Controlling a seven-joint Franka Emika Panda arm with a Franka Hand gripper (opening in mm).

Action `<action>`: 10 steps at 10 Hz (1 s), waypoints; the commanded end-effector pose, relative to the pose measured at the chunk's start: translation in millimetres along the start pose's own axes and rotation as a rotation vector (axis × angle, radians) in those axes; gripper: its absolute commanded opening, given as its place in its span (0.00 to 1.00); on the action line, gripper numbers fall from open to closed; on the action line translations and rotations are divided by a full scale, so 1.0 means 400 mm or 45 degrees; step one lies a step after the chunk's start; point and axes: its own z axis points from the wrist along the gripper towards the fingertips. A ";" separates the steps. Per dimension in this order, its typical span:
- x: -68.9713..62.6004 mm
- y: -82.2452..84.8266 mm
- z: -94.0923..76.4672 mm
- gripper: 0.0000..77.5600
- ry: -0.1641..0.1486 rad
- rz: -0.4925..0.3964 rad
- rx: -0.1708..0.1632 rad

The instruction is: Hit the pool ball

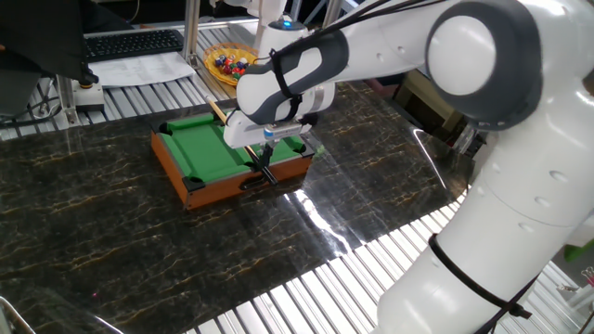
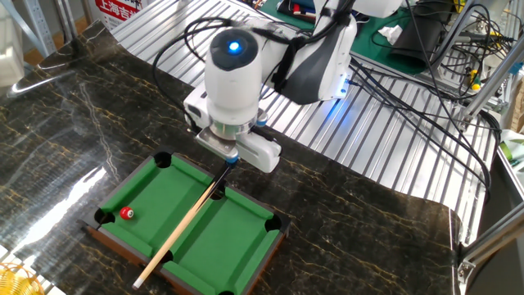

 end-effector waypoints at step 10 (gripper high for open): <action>0.006 -0.011 0.013 1.00 0.010 0.059 0.039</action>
